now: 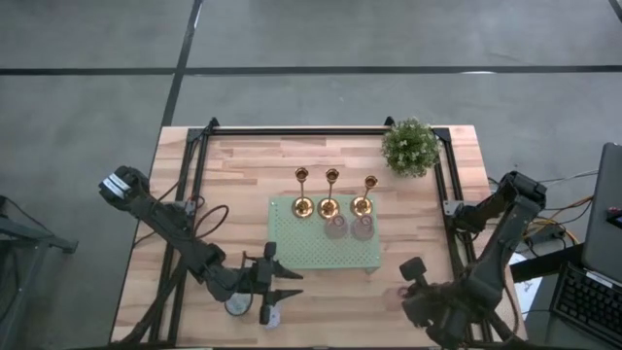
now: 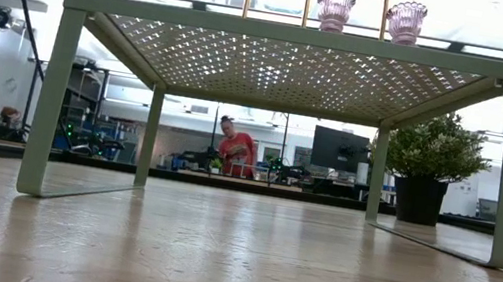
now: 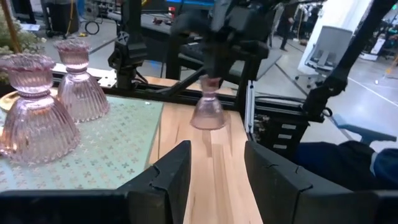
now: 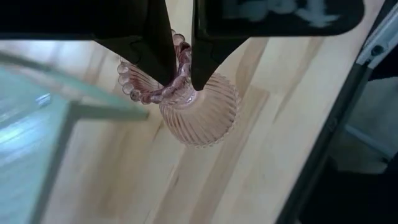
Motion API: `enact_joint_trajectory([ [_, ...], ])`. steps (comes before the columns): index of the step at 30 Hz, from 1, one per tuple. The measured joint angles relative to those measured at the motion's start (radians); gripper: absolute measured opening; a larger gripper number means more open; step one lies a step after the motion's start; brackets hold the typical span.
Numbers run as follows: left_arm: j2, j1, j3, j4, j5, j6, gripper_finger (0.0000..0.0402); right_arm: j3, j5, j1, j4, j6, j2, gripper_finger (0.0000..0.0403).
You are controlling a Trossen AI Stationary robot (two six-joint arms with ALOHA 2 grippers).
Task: Pick & Place candle stick holders
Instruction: Put the pink glass candle holder on the shelf
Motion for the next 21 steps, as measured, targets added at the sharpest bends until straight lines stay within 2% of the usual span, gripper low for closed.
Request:
enact_joint_trajectory([
  [4, 0.001, 0.022, 0.002, 0.025, 0.007, -0.018, 0.0163, 0.082, 0.022, -0.011, -0.021, -0.067, -0.001, 0.0023],
  [8, 0.034, 0.044, 0.037, 0.053, 0.012, -0.012, 0.019, 0.142, 0.047, -0.021, -0.024, -0.139, -0.001, 0.0023],
  [15, 0.136, 0.09, 0.16, 0.053, 0.013, -0.01, 0.0251, 0.196, 0.077, -0.056, -0.025, -0.254, -0.001, 0.0023],
  [21, 0.215, 0.116, 0.268, 0.034, 0.053, -0.025, 0.026, 0.199, 0.078, -0.063, -0.021, -0.394, -0.001, 0.0023],
])
